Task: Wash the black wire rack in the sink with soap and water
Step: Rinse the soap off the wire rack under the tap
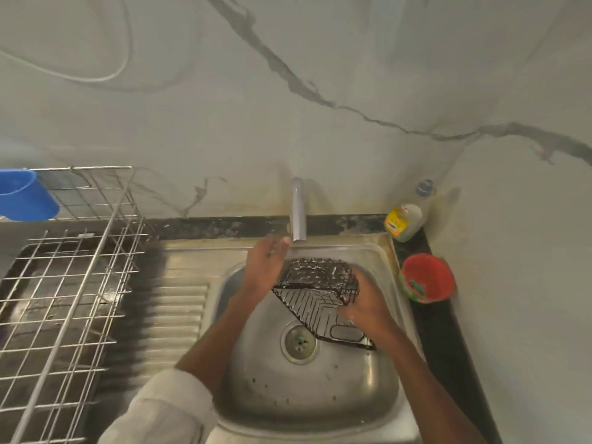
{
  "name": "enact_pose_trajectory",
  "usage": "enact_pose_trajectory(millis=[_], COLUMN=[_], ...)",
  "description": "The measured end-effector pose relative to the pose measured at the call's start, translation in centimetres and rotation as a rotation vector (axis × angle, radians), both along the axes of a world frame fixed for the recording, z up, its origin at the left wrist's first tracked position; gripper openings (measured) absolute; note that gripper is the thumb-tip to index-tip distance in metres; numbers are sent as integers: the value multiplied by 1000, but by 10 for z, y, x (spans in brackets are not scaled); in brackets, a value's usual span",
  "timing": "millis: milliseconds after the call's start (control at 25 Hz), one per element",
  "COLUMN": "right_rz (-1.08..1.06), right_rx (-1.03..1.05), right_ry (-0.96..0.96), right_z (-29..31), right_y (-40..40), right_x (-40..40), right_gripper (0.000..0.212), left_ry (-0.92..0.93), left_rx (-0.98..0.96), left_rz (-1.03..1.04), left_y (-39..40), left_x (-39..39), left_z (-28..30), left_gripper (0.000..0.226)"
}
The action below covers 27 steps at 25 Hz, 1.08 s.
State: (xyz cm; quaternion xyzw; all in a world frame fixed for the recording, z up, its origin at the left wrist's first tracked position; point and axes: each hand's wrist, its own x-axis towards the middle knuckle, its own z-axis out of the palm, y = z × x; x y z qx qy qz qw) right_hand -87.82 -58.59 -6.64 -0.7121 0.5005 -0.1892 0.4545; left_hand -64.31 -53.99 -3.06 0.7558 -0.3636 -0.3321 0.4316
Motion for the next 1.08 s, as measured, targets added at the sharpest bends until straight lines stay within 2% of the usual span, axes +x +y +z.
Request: enact_pose_trajectory(millis=[80, 200, 320, 360, 400, 440, 520, 600, 720, 800, 880, 920, 960, 1040, 1080], right_rz=[-64, -175, -278, -288, -290, -282, -273, -306, -436, -539, -609, -636, -661, -696, -705], right_rx=[43, 159, 246, 248, 255, 248, 226, 199, 121, 96, 105, 109, 121, 141, 137], right_ry=[-44, -124, -146, -147, -148, -148, -129, -83, -50, -52, -74, -85, -95, -104, -105], right_z=[7, 11, 3, -2, -4, -7, -14, -15, -8, -8, -11, -13, -15, -15, -14], right_y=[12, 30, 36, 34, 33, 32, 34, 38, 51, 60, 69, 71, 71, 72, 71], right_x=[1, 7, 7, 4, 3, 0, -5, -8, -9, -10, -12, -14, -15, -18, -20], right_gripper=[90, 88, 92, 96, 99, 101, 100, 97, 94, 91, 92, 92, 91, 88, 86], left_ry=[-165, -191, -213, -140, 42, 287, 861, 1047, 1124, 1140, 1174, 1099, 952, 676, 627], left_rx=[90, 163, 210, 218, 192, 158, 166, 213, 225, 244, 234, 245, 271, 330, 355], left_rz=[74, -32, -79, -63, -3, 93, 237, 224, 336, 527, 655, 647, 580, 585, 576], left_y=[-18, -53, -78, -78, -77, -74, -64, -47, -32, -39, -49, -53, -57, -57, -59], left_x=[5, 3, 8, 11, 13, 15, 22, 20, 1, -10, -20, -24, -28, -38, -41], left_z=[-7, -12, -24, -25, -30, -35, -46, -58, -71, -81, -80, -81, -84, -87, -88], left_gripper=[24, 13, 41, 42, 37, 31, 40, 50, 38, 24, 24, 31, 40, 54, 56])
